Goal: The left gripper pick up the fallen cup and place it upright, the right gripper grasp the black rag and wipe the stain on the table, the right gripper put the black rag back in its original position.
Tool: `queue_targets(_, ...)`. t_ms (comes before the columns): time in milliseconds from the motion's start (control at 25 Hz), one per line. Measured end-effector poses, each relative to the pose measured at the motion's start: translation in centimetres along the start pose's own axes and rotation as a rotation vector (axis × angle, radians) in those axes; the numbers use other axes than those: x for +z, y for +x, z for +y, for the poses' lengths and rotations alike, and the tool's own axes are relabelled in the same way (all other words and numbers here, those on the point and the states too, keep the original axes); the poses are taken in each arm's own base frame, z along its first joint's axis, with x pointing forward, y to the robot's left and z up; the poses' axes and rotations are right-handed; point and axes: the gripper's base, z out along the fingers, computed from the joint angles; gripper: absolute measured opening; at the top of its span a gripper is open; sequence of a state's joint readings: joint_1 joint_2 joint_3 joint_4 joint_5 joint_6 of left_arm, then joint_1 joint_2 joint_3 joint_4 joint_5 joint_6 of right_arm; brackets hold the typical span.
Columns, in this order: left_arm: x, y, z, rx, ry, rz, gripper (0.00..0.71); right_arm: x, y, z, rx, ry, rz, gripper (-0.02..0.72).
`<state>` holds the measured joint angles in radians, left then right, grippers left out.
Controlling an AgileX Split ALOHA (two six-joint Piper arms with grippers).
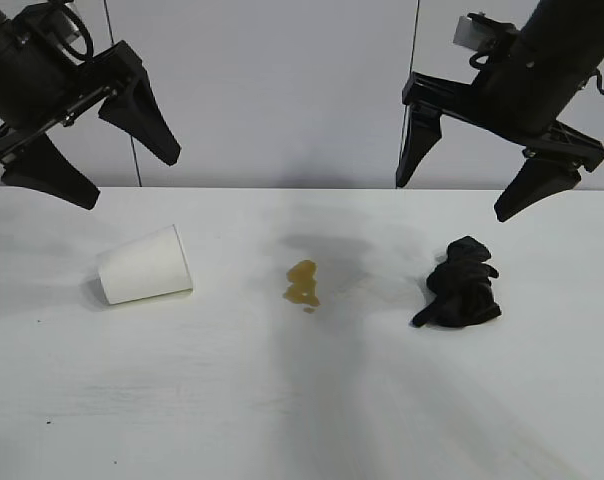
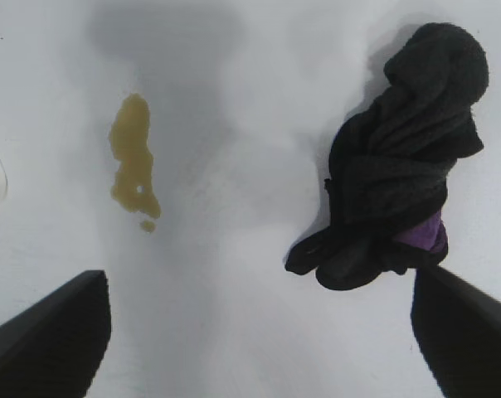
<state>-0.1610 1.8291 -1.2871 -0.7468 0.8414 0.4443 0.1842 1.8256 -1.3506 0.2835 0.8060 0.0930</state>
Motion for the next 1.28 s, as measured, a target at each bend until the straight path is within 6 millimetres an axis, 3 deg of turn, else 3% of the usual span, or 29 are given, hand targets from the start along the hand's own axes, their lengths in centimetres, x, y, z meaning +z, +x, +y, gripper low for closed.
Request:
queue_targets(880, 0.0, -0.4, 0.1, 0.014, -0.019, -0.036, 0.694, 0.0, 0.0, 0.0, 0.003, 0.000, 0.000, 0.683)
queue_targets(1000, -0.5, -0.9, 0.0, 0.165, -0.052, -0.037, 0.694, 0.0, 0.0, 0.0, 0.003, 0.000, 0.000, 0.683)
queue_targets(1120, -1.0, -1.8, -0.7, 0.450, -0.136, -0.017, 0.694, 0.0, 0.0, 0.0, 0.003, 0.000, 0.000, 0.683)
queue_targets(1280, -0.2, -2.4, -3.3, 0.816, -0.266, -0.011, 0.694, 0.0, 0.1, 0.0, 0.003, 0.001, 0.013, 0.683)
